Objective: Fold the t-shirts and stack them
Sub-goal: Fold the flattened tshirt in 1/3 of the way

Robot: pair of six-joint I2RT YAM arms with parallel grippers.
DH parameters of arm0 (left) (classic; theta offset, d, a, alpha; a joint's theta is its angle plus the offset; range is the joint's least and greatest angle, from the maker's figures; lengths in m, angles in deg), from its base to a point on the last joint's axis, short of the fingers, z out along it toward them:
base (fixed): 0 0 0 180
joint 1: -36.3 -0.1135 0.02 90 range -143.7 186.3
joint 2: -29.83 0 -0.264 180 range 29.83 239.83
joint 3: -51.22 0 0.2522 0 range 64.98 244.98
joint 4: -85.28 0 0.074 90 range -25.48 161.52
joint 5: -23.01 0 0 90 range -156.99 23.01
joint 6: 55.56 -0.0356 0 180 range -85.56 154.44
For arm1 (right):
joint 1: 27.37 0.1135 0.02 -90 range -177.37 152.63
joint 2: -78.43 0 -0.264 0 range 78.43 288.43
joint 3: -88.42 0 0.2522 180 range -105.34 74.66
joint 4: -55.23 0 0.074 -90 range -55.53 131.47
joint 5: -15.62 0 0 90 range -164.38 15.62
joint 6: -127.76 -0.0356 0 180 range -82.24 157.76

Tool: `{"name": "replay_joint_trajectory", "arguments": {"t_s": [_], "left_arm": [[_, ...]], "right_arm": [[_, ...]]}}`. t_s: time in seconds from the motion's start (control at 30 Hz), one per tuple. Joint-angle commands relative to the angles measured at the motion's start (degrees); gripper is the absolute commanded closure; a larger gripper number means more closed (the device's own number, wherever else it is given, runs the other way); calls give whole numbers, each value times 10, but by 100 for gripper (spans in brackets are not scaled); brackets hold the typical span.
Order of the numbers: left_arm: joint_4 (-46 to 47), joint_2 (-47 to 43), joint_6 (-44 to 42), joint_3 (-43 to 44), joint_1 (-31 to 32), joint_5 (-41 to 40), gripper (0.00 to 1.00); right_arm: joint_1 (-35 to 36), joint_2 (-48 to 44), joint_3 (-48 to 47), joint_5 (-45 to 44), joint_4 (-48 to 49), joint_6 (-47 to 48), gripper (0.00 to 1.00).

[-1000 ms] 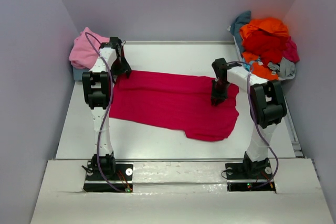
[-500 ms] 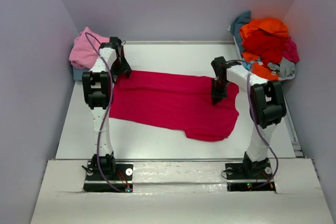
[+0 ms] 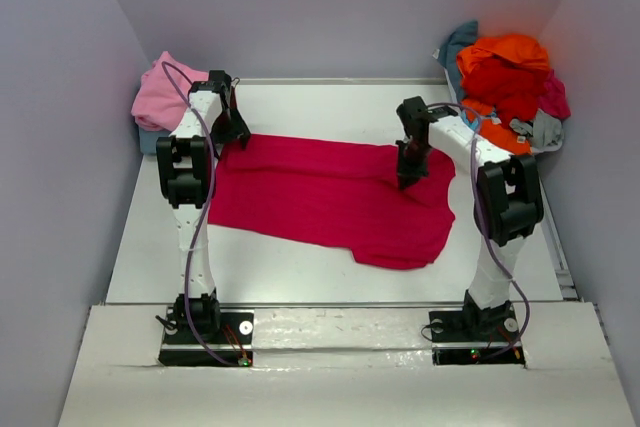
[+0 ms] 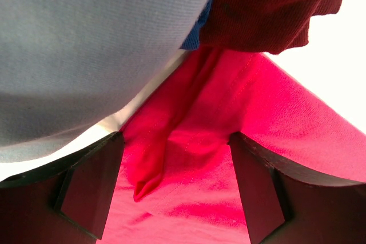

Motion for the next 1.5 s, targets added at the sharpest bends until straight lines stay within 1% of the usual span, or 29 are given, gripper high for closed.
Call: {"name": "replay_joint_trajectory", "arguments": {"t_s": [0.0,0.37,0.53,0.83,0.97,1.03,1.07,1.13,1.17,1.2,1.3,1.47], "left_arm": [[6,15,-4,-18,-10,-31,13],[4,16,-4,-14,-15,-28,13],[3,15,-4,-13,-15,-27,13],[4,15,-4,-14,-15,-23,13],[4,13,-5,-15,-15,-24,13],[5,13,-5,-14,-15,-23,13],[5,13,-5,-14,-15,-21,13],[5,13,-4,-14,-15,-20,13],[5,13,-4,-14,-15,-22,13],[6,13,-4,-14,-15,-21,13],[5,14,-4,-14,-15,-21,13],[5,13,-4,-14,-15,-20,13]], "right_arm": [[18,-12,-35,10,-23,2,93],[58,5,-34,16,-27,-12,93],[63,9,-19,20,-21,-16,93],[68,24,-20,21,-20,-19,93],[68,27,-4,10,-22,-20,91],[68,24,5,9,-20,-20,85],[68,20,13,10,-18,-19,77],[74,13,19,11,-15,-20,68],[74,10,21,8,-14,-19,62],[74,2,21,6,-15,-20,49],[74,-9,11,0,-22,-19,36],[74,-6,-21,-8,-42,-19,35]]}}
